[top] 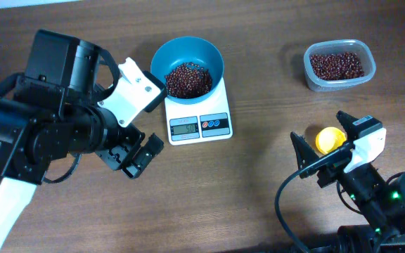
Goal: Scoop item into bowl and weigh 50g on scale
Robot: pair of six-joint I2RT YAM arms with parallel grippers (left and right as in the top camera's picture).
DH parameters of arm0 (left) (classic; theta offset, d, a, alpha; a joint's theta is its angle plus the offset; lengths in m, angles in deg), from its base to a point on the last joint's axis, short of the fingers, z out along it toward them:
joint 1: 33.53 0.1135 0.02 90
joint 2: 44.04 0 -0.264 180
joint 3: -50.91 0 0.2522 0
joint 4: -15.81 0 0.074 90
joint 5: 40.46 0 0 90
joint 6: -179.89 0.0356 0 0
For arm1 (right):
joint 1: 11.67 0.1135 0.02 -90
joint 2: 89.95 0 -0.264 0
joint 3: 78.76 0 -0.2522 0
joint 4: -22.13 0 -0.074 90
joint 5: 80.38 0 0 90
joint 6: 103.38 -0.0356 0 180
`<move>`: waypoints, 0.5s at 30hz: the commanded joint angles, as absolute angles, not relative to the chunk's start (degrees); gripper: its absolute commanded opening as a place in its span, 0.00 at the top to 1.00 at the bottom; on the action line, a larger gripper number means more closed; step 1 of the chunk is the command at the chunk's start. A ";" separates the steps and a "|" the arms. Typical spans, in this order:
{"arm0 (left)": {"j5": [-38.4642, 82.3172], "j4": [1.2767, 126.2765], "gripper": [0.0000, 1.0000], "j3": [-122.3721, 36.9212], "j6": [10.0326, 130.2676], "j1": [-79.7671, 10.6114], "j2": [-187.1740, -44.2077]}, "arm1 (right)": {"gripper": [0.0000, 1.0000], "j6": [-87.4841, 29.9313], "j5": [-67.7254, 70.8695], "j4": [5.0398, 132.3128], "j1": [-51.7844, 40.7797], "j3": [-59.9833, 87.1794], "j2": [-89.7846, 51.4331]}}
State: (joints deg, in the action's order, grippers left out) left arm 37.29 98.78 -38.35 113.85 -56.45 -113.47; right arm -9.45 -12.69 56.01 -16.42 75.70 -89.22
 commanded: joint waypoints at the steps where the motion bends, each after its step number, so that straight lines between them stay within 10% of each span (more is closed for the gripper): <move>1: 36.44 98.67 0.01 -38.97 113.11 -56.40 -113.19 | 0.01 -9.06 -12.14 55.62 -15.81 76.88 -89.76; 15: 36.44 98.67 0.01 -38.97 113.11 -56.40 -113.19 | 0.01 -9.06 -12.14 38.81 -15.79 85.45 -89.76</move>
